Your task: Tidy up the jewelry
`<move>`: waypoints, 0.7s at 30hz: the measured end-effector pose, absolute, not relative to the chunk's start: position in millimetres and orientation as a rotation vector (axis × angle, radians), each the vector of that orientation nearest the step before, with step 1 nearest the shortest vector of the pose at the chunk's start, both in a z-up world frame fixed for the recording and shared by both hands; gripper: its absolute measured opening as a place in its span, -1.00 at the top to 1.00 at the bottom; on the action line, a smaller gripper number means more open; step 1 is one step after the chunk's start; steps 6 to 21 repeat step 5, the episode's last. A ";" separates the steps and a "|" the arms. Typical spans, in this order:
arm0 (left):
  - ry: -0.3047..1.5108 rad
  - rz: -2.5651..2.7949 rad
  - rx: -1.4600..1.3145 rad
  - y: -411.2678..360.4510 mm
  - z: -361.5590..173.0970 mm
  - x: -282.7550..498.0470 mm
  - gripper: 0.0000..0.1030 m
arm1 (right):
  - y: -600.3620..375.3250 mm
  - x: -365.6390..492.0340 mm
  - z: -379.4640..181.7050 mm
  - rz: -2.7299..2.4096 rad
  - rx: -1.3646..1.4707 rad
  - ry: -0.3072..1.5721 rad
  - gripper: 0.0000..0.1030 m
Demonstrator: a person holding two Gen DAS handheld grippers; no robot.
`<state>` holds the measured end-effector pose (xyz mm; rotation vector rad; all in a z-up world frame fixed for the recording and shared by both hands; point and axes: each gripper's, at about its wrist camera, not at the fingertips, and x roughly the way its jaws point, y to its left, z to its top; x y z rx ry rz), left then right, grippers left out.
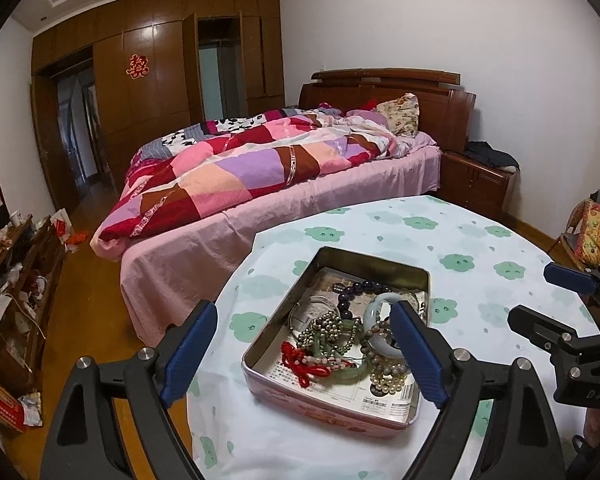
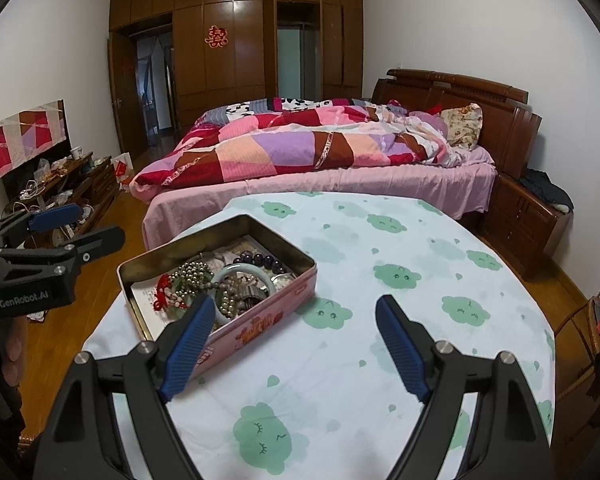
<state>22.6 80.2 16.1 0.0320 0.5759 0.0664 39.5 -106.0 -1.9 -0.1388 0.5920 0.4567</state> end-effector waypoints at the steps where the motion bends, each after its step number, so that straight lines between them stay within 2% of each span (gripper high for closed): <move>1: 0.577 0.066 0.035 79.5 16.2 22.4 -0.71 | -106.1 39.4 -2.7 0.456 -0.138 0.593 -0.65; 21: 0.575 0.054 0.037 76.7 15.9 21.8 -0.71 | -107.9 40.4 -5.7 0.452 -0.138 0.596 -0.66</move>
